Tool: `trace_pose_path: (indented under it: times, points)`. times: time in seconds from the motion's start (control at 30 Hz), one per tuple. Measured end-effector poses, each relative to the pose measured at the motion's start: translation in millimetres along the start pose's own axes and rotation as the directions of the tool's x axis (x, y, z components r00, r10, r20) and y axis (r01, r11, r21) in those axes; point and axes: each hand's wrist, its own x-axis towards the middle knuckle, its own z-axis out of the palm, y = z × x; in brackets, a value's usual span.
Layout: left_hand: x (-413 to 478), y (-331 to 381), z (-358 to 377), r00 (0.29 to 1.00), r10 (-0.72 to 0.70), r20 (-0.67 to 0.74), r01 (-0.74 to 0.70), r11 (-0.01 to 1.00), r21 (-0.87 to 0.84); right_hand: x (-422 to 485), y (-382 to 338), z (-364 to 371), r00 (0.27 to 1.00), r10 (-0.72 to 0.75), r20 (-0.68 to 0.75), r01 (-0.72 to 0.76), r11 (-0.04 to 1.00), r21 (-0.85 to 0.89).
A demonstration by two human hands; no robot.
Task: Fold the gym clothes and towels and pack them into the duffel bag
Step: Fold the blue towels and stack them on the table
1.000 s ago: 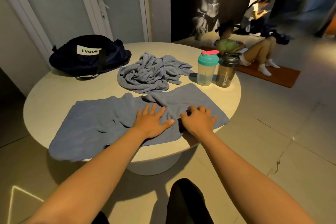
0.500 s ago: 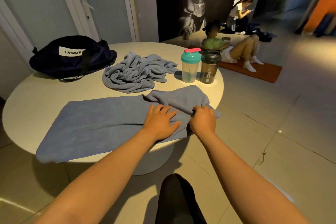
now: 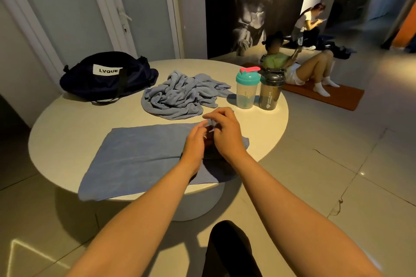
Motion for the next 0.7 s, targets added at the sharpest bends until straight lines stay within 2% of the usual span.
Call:
trace_pose_path:
  times: [0.03, 0.07, 0.13, 0.2, 0.23, 0.3, 0.37, 0.4, 0.47, 0.53, 0.63, 0.67, 0.7]
  points:
    - [0.5, 5.2, -6.6, 0.998, -0.07, -0.003, 0.068, 0.981, -0.179, 1.6, -4.6, 5.9, 0.997, 0.045, 0.07, -0.048, 0.997, 0.052]
    - [2.9, 9.3, -14.7, 0.995, -0.103, -0.019, 0.095, 0.964, -0.249, 2.6, -8.7, 13.9, 0.986, 0.072, 0.147, -0.085, 0.993, 0.077]
    - [3.9, 15.7, -32.0, 0.99, -0.128, -0.051, 0.115, 0.971, -0.212, 1.1, -14.2, 31.2, 0.964, 0.082, 0.254, -0.113, 0.987, 0.112]
    - [10.1, 14.9, -55.5, 0.987, -0.132, -0.092, 0.122, 0.987, -0.108, -7.0, -14.0, 45.3, 0.968, 0.067, 0.24, -0.104, 0.984, 0.146]
    - [14.1, 13.1, -67.2, 0.983, -0.134, -0.127, 0.127, 0.99, -0.059, -13.0, -10.4, 50.6, 0.981, 0.044, 0.189, -0.066, 0.992, 0.11]
    - [19.7, 9.6, -90.2, 0.952, -0.1, -0.289, 0.133, 0.986, 0.096, -23.7, 1.3, 58.7, 0.996, 0.024, 0.081, -0.017, 0.996, -0.085]
    - [17.3, 9.7, -105.9, 0.895, 0.001, -0.446, 0.128, 0.958, 0.258, -27.5, 8.4, 65.0, 0.992, 0.098, 0.075, -0.07, 0.948, -0.31]
    - [15.0, 9.4, -111.9, 0.875, 0.06, -0.481, 0.113, 0.94, 0.321, -27.9, 10.2, 68.6, 0.985, 0.137, 0.102, -0.086, 0.913, -0.398]
    - [11.5, 4.8, -125.1, 0.872, 0.155, -0.465, 0.065, 0.904, 0.423, -27.3, 11.7, 74.1, 0.971, 0.174, 0.164, -0.079, 0.881, -0.467]
    - [9.0, -1.2, -139.0, 0.89, 0.216, -0.4, 0.041, 0.838, 0.545, -24.7, 12.6, 78.0, 0.941, 0.199, 0.273, -0.065, 0.9, -0.431]
    - [10.0, -9.4, -155.8, 0.945, 0.256, -0.204, 0.023, 0.569, 0.822, -24.3, 16.1, 81.6, 0.816, 0.19, 0.547, 0.088, 0.893, -0.441]
    - [10.9, -10.6, -157.9, 0.966, 0.223, -0.128, -0.002, 0.504, 0.864, -24.2, 18.0, 80.8, 0.774, 0.195, 0.603, 0.14, 0.875, -0.463]
    - [12.2, -12.4, -159.0, 0.98, 0.186, -0.073, -0.028, 0.487, 0.873, -23.5, 21.8, 78.5, 0.761, 0.201, 0.617, 0.172, 0.854, -0.49]
